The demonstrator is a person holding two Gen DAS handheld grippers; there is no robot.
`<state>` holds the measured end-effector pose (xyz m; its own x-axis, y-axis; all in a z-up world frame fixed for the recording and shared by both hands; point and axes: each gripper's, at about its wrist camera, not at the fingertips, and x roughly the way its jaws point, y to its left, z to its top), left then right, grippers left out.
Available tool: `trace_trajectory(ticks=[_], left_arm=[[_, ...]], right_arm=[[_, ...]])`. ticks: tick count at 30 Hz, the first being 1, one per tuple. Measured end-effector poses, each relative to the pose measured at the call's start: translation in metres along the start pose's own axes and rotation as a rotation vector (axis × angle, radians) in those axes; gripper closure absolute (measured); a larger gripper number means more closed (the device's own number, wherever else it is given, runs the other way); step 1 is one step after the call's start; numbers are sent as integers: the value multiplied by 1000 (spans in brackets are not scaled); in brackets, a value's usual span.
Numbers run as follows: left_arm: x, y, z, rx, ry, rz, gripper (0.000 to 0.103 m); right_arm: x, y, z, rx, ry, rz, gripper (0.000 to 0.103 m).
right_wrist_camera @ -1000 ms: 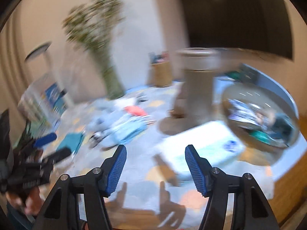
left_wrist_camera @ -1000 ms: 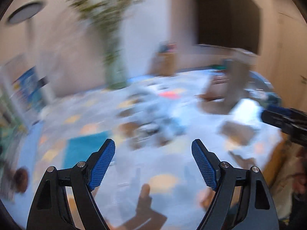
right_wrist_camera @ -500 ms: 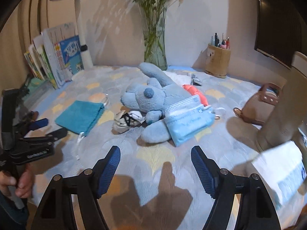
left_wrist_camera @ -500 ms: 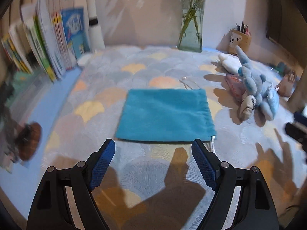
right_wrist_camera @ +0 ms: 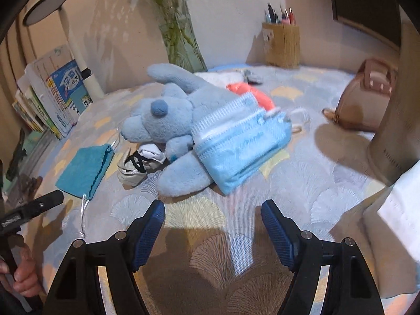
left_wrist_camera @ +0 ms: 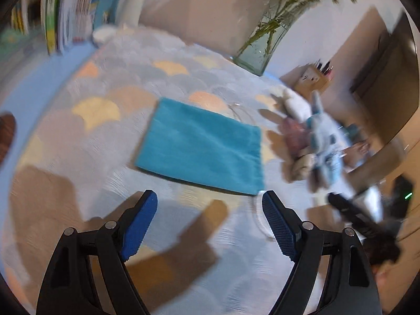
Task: Organize soft objects
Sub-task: 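Grasp the teal pouch by its drawstring with the left tool while the right tool grasps the light blue mask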
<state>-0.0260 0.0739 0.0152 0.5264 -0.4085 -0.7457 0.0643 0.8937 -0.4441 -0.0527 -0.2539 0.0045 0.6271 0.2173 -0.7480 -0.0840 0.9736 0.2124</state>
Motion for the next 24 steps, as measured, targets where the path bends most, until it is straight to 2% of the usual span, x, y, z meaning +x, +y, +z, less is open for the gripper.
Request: trace_trajectory(ticks=[4, 9, 14, 18, 22, 24], left_arm=[[11, 0, 17, -71, 72, -69, 21], [41, -10, 51, -68, 73, 3, 21], [72, -36, 76, -7, 77, 96, 21], [89, -53, 85, 60, 83, 130, 21], [100, -75, 80, 196, 87, 173, 21], [102, -82, 75, 258, 83, 187, 23]], right_arm=[[-4, -5, -2, 35, -19, 14, 28], [-7, -16, -3, 104, -8, 36, 27], [-10, -37, 10, 262, 30, 172, 26], [-1, -55, 30, 419, 53, 262, 26], [21, -62, 42, 505, 114, 277, 26], [27, -62, 46, 515, 103, 278, 26]])
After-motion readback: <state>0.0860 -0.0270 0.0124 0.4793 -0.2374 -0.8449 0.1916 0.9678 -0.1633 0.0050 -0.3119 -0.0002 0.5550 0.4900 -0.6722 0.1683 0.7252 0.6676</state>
